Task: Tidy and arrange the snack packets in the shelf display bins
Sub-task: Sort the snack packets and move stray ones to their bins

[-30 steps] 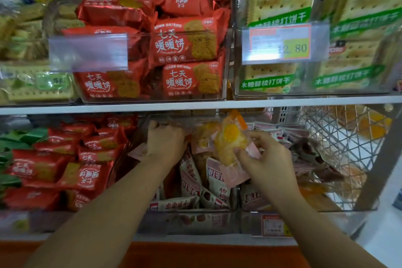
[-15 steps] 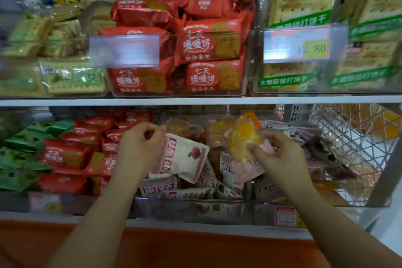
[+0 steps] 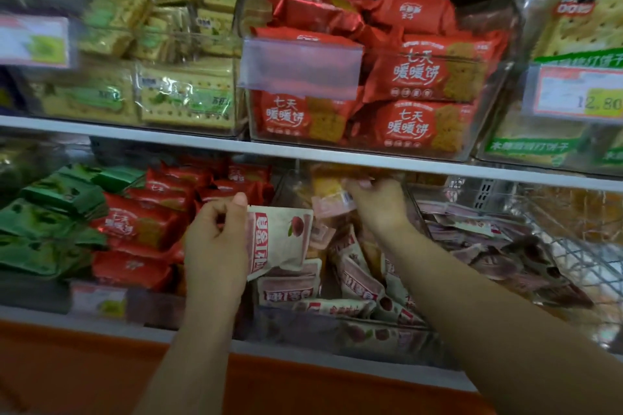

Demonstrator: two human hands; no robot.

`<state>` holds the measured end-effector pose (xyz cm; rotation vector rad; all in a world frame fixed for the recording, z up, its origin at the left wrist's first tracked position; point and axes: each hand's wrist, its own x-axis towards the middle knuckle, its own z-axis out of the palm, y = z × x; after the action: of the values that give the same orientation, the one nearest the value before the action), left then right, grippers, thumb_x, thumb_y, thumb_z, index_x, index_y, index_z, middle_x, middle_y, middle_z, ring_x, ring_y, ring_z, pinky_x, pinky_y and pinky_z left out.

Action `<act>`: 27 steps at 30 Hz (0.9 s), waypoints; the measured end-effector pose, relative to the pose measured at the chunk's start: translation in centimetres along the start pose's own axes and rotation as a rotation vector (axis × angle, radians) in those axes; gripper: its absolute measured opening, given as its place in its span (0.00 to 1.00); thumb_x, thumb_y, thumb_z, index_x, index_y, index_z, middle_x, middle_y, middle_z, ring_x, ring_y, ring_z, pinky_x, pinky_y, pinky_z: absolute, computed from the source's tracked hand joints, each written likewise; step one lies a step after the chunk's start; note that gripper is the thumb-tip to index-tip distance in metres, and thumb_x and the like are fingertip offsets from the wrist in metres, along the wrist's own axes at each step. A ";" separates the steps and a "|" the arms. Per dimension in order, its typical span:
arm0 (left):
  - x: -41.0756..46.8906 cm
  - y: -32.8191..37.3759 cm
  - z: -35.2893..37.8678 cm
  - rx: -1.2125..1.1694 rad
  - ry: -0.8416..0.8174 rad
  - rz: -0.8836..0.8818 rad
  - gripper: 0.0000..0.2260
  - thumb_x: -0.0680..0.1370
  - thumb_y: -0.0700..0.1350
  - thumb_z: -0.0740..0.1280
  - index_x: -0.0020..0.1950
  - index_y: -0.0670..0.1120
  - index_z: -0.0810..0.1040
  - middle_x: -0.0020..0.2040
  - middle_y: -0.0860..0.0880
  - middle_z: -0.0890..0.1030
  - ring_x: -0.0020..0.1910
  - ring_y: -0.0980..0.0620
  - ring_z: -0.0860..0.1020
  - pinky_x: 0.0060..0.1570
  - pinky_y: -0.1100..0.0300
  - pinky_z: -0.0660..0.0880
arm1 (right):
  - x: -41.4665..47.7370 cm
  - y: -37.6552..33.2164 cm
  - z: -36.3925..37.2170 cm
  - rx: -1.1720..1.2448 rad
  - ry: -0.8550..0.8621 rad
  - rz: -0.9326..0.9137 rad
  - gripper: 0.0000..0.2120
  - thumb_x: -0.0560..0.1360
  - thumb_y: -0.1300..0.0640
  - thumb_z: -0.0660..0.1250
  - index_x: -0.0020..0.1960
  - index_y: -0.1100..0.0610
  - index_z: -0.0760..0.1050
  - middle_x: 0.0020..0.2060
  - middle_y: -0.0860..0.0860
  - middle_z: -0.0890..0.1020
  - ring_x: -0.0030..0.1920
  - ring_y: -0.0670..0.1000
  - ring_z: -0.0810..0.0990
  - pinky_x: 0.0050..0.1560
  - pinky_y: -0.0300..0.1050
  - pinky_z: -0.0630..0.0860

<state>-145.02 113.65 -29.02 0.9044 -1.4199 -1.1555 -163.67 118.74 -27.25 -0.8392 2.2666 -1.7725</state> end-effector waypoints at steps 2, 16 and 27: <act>0.3 -0.1 -0.3 -0.012 0.015 -0.001 0.15 0.79 0.53 0.61 0.40 0.44 0.73 0.39 0.42 0.81 0.40 0.41 0.81 0.40 0.44 0.78 | 1.1 0.4 1.6 -0.048 -0.067 0.059 0.11 0.73 0.53 0.70 0.47 0.61 0.79 0.46 0.57 0.82 0.49 0.56 0.80 0.50 0.47 0.75; 0.8 0.0 -1.0 0.020 0.040 0.049 0.12 0.79 0.54 0.61 0.38 0.51 0.72 0.40 0.47 0.80 0.41 0.45 0.80 0.41 0.46 0.78 | -1.5 0.2 -4.6 -0.648 -0.493 -0.190 0.11 0.77 0.57 0.64 0.59 0.57 0.77 0.55 0.53 0.81 0.48 0.47 0.79 0.44 0.33 0.73; 0.5 0.2 -0.3 0.022 0.016 0.096 0.10 0.79 0.52 0.61 0.40 0.49 0.72 0.39 0.49 0.79 0.35 0.53 0.78 0.31 0.58 0.74 | -2.9 4.0 -1.9 -0.923 -0.817 -0.170 0.18 0.76 0.52 0.65 0.65 0.54 0.71 0.62 0.53 0.75 0.57 0.52 0.74 0.52 0.42 0.68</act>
<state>-144.76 113.19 -28.71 0.8499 -1.4501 -1.0611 -163.46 122.45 -31.07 -1.5368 2.3124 -0.1471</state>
